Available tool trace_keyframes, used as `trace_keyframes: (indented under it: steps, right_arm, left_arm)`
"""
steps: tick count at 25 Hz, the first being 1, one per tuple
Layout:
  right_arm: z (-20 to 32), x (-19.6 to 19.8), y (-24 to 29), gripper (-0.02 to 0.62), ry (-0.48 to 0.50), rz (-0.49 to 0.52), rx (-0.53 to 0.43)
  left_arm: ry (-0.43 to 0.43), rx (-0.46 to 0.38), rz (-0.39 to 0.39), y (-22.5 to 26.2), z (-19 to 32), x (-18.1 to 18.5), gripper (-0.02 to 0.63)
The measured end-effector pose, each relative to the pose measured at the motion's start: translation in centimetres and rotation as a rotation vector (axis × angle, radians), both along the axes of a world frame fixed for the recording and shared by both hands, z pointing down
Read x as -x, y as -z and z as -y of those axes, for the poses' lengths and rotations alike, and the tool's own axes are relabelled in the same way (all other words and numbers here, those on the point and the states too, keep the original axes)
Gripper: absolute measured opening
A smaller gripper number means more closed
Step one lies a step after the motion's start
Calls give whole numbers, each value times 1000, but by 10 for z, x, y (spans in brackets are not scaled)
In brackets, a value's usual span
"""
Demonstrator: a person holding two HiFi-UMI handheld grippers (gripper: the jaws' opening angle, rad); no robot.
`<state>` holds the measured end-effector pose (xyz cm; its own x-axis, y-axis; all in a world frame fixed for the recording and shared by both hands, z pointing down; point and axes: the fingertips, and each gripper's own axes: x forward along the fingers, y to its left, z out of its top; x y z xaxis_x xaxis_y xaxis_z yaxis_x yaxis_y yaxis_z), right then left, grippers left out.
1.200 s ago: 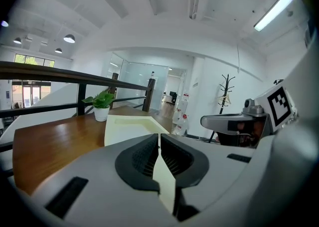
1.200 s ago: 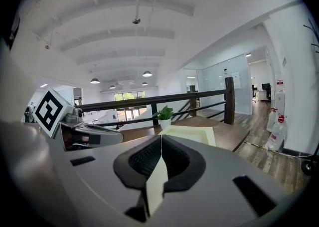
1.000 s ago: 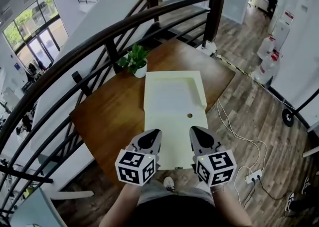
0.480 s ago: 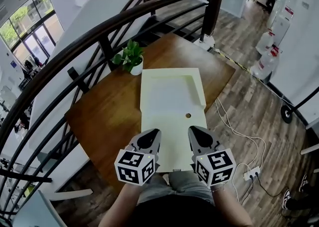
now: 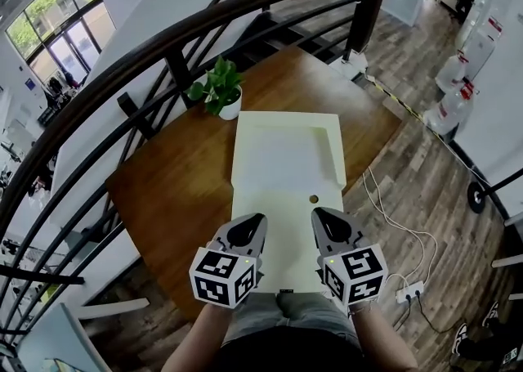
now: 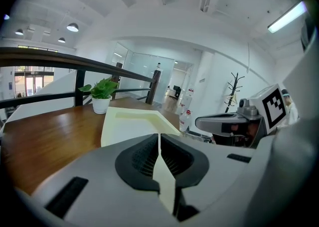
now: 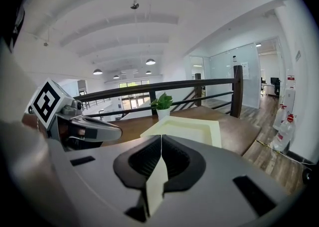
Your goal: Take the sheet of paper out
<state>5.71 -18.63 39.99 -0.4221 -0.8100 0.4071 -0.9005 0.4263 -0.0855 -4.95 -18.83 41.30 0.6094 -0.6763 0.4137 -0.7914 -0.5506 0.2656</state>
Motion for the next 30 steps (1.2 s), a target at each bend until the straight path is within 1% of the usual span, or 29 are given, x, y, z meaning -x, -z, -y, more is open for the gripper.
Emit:
trace_keyframes:
  steps: [5,9,14,22,26,30]
  right_arm:
    - [16,0,-12,26,35,-17,17]
    - [27,-1,-28,26,71,-45,51]
    - [43,-1,-47,28,92,-69,97]
    - [63,8,-70,29,162,-128,134]
    - [69,9,-87,31,172,-151,158]
    - [74,8,-107,96,177,-170,200]
  left_arm:
    - [5,31,16,-13,8,-2,26]
    - [15,67,22,-23,11,-3,26]
    - [43,109,42,-41,18,-1,26]
    - [37,163,46,-67,32,-6,26]
    - [23,174,50,-74,39,-11,26]
    - [29,194,44,-80,41,-16,26]
